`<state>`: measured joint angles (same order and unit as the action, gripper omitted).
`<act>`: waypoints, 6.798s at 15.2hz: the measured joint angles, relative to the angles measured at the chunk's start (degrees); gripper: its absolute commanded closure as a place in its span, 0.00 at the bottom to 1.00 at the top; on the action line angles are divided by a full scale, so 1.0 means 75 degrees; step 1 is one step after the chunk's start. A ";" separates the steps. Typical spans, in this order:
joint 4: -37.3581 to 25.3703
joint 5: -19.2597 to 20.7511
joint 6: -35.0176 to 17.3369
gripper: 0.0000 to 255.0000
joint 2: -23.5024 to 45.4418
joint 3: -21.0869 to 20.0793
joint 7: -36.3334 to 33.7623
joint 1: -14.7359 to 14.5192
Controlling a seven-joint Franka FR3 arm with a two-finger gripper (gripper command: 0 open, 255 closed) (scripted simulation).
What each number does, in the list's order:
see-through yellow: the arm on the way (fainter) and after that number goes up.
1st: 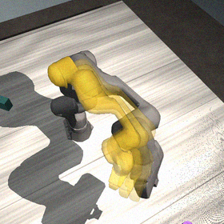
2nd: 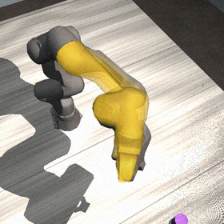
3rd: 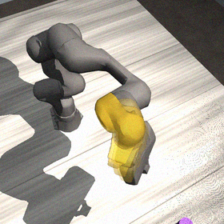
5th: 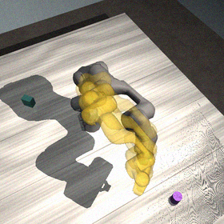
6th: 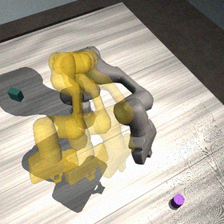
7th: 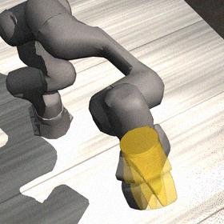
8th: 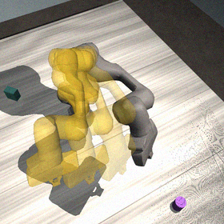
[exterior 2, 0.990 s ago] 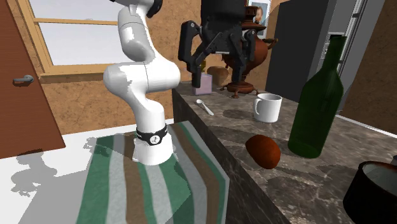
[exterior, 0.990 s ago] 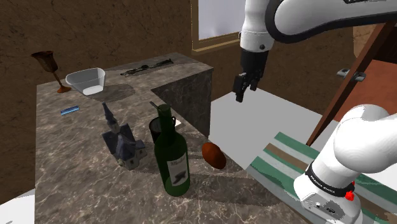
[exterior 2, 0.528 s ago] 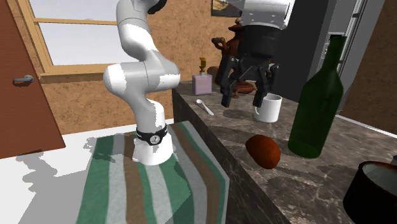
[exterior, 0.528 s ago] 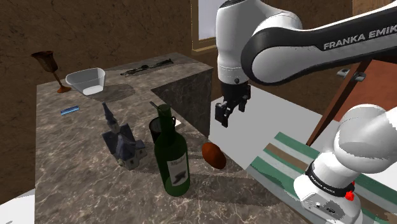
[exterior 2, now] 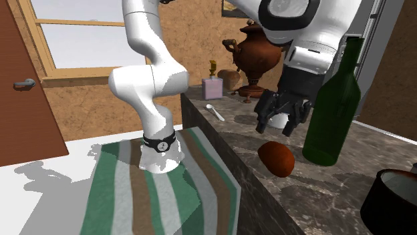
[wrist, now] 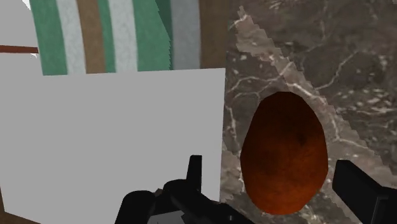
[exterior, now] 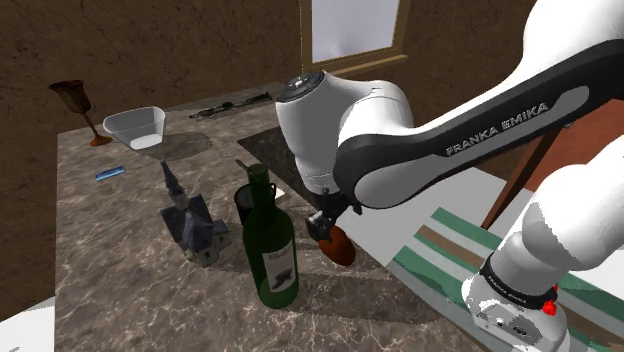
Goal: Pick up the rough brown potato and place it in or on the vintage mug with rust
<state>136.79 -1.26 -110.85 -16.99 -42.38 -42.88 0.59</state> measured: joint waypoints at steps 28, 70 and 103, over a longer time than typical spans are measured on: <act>0.0118 0.0917 -0.0815 1.00 0.1388 -0.0681 -0.1352 0.0261; -0.4794 0.2051 0.2965 1.00 0.3002 -0.0465 -0.0943 0.0396; -0.7548 0.4168 0.3125 0.00 0.6492 0.0125 -0.1442 -0.0723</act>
<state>80.18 30.00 -87.41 31.70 -41.44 -53.70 -4.83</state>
